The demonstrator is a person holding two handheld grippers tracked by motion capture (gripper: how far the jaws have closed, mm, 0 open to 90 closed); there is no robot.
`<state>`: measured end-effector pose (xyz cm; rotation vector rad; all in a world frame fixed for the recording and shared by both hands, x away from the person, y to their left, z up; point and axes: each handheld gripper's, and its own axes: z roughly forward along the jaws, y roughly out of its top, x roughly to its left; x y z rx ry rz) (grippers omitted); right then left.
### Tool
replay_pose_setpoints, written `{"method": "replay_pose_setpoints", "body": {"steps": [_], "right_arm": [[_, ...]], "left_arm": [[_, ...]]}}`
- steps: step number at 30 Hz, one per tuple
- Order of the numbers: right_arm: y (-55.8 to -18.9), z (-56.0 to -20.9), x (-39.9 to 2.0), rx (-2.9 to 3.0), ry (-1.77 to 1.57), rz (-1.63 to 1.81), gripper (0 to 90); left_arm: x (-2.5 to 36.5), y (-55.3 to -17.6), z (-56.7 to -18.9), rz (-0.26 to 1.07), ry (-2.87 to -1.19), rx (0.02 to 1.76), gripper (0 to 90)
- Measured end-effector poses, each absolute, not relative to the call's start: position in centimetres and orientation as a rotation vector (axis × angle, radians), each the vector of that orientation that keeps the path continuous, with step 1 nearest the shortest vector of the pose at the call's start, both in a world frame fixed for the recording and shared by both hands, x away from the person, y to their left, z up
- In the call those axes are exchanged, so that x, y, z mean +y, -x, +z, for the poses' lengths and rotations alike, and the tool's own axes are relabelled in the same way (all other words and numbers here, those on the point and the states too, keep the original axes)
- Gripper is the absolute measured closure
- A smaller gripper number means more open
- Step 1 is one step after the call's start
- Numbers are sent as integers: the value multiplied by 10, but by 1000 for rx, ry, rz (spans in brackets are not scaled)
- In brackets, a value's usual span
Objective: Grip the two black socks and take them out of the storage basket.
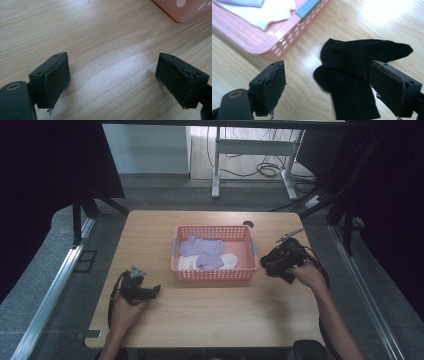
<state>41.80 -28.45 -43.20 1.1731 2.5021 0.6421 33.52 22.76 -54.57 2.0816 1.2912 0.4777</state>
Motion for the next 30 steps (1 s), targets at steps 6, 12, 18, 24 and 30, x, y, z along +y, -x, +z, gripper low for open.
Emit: {"method": "replay_pose_setpoints", "body": {"steps": [6,12,18,24,30], "right_arm": [[-405,-434,-278,2524,-1127,660,142],[-394,-437,-270,2538,-1089,701,142],[-381,-443,-260,2554,-1057,747,142],[-370,-460,-249,2578,-1041,782,142],[-360,-495,-238,2607,-1046,749,142]], "left_arm": [[228,-335,-545,476,-2085,1293,119],[228,-335,-545,477,-2085,1293,119],[228,-335,-545,477,-2085,1293,119],[228,-335,-546,477,-2083,1292,120],[228,-335,-545,478,-2084,1291,120]]}}
